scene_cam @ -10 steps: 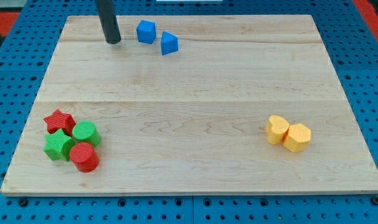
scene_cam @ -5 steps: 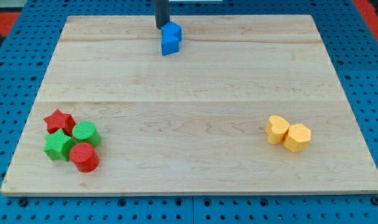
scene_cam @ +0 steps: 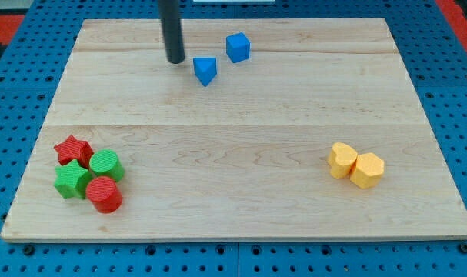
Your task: Separate the blue triangle from the blue cube
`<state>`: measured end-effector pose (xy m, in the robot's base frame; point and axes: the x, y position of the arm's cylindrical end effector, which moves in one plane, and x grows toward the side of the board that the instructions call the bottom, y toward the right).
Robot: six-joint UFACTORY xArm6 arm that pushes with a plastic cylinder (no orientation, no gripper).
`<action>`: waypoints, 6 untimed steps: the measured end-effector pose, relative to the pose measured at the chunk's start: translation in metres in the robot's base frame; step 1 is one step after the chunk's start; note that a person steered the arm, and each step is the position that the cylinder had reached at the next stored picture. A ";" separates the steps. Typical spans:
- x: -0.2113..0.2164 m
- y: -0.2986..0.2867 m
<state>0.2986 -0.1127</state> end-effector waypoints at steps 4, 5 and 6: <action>-0.001 0.196; 0.005 0.217; 0.031 0.236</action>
